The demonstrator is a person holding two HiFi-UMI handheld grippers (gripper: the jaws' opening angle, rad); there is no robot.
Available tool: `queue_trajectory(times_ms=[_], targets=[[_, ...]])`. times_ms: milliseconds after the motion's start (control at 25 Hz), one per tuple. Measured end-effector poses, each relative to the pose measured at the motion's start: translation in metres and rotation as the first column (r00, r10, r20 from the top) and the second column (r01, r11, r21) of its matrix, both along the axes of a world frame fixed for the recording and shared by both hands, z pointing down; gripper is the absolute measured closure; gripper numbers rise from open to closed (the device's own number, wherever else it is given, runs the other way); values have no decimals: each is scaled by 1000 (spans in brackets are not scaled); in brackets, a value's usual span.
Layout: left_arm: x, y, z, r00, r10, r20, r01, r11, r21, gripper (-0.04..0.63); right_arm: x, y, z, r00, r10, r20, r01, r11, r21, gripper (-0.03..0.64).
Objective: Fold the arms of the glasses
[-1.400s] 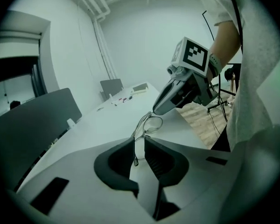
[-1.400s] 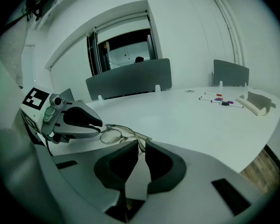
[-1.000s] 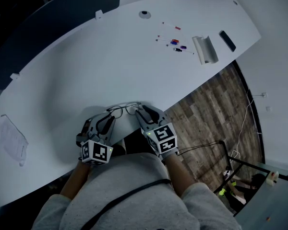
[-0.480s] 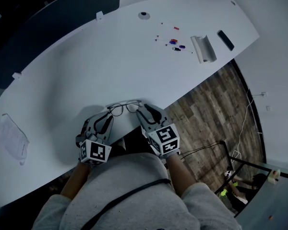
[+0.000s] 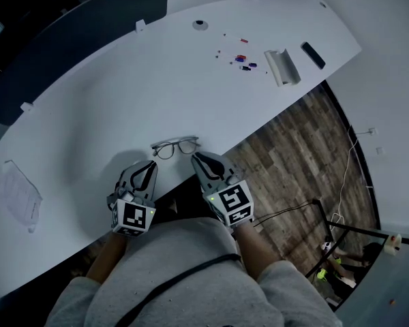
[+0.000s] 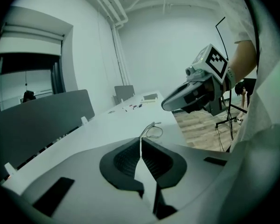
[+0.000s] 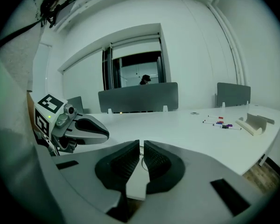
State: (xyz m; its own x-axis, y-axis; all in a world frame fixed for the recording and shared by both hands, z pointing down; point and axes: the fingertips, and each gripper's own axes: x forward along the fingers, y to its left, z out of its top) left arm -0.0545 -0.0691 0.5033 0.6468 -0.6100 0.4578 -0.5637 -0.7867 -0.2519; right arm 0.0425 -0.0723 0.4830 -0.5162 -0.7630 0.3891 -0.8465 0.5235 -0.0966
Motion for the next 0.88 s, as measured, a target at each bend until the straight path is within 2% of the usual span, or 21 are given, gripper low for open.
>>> queue_trajectory(times_ms=[200,400,880], targets=[[-6,17,-20,996,-15,-85,15,1000,-1,580,-11,26,-17,1000,-18,20,17,999,32,588],[-21,39,-35,981,-50,-185,45,998,-33,580,-31,60,-27,999,-32,42,30,998,51,591],[-48,96,-38,967,-66,-247,48,996,-79,580,-66,146,-37,997,-53,53,49,997,63,591]])
